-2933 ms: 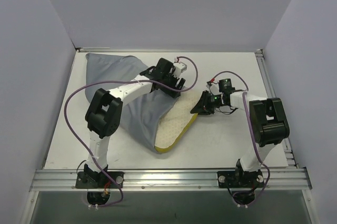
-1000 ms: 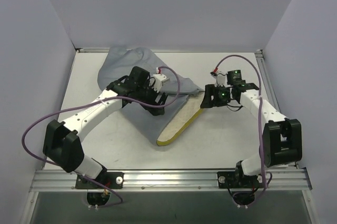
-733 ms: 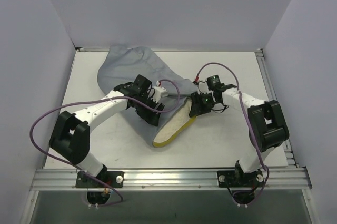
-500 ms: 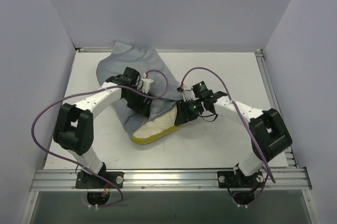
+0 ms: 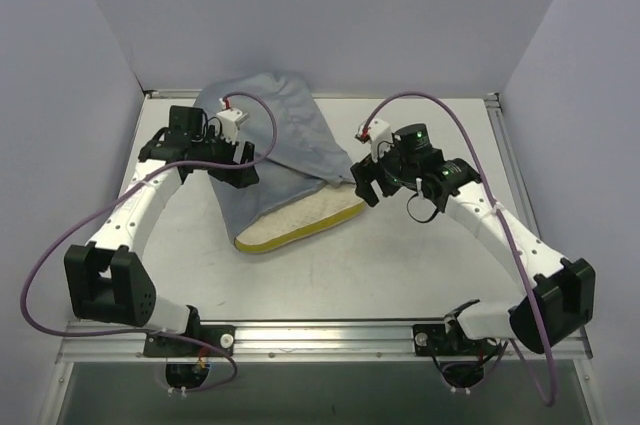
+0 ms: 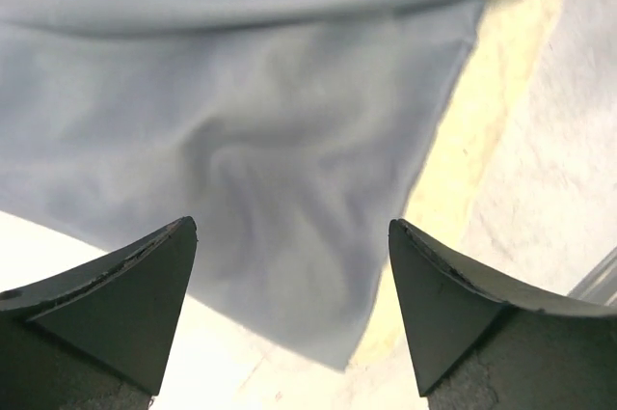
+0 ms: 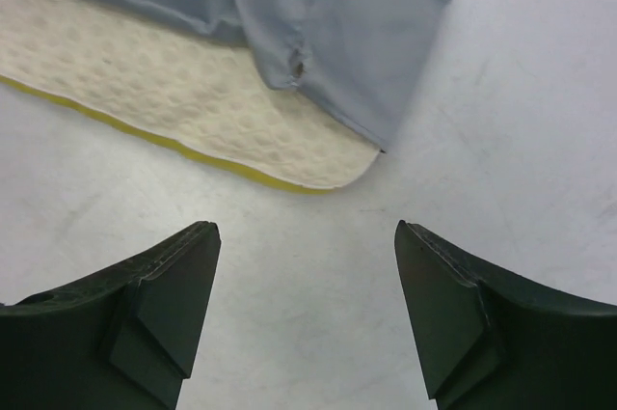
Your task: Put the pillow into the pillowcase
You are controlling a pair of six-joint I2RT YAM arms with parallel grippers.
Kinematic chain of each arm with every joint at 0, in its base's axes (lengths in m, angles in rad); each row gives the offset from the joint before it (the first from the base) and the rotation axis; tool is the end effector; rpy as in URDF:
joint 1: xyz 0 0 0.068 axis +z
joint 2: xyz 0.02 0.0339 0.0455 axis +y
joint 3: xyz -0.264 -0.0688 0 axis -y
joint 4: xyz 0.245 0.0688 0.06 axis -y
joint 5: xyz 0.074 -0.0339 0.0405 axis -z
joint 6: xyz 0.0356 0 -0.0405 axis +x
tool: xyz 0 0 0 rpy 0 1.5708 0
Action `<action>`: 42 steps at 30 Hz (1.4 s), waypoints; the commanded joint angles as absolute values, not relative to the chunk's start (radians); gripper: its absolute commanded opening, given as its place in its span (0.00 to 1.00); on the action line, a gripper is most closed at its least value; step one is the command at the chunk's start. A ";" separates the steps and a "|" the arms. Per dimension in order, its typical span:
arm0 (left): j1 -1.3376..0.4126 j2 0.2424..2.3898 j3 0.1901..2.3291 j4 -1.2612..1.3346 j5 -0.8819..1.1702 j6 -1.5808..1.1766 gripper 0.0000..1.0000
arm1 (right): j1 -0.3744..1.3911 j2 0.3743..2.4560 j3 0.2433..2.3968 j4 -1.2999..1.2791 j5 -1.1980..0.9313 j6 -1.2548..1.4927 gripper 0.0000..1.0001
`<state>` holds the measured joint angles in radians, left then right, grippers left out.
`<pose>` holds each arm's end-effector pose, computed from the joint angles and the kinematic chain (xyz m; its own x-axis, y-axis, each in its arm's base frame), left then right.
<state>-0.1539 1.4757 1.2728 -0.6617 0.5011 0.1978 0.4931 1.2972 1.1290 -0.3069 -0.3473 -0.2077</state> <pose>0.3089 -0.0652 0.3056 -0.6502 0.2753 -0.7081 0.5816 0.7800 -0.2308 0.2548 0.1507 0.3367 -0.2475 -0.3531 -0.9022 -0.7795 0.6256 -0.0310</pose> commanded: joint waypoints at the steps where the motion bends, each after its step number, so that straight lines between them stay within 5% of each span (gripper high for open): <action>1: -0.152 1.367 1.209 -0.770 0.578 0.322 0.90 | 0.506 1.396 1.150 -0.339 -0.183 -0.393 0.75; 12: -0.172 1.057 0.933 -0.962 0.436 0.707 0.91 | 0.551 1.658 1.253 -0.155 -0.085 -0.361 0.69; 18: -0.202 1.026 0.887 -0.934 0.416 0.707 0.91 | 0.561 1.718 1.296 -0.109 -0.032 -0.356 0.45; 23: -0.265 1.014 0.879 -0.850 0.400 0.678 0.97 | 0.565 1.715 1.308 -0.115 -0.054 -0.351 0.00; 33: -0.615 0.988 0.766 -0.444 -0.064 0.606 0.97 | 0.569 1.477 1.318 -0.198 -0.175 -0.206 0.00; 42: -0.657 1.118 0.638 -0.059 -0.288 0.699 0.95 | 0.571 1.460 1.305 -0.242 -0.198 -0.195 0.00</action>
<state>-0.6525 1.0962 0.6678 -0.2874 -0.1474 0.6495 0.5659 1.4754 1.2934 -0.2264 -0.1814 -0.2089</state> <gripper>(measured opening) 0.956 0.032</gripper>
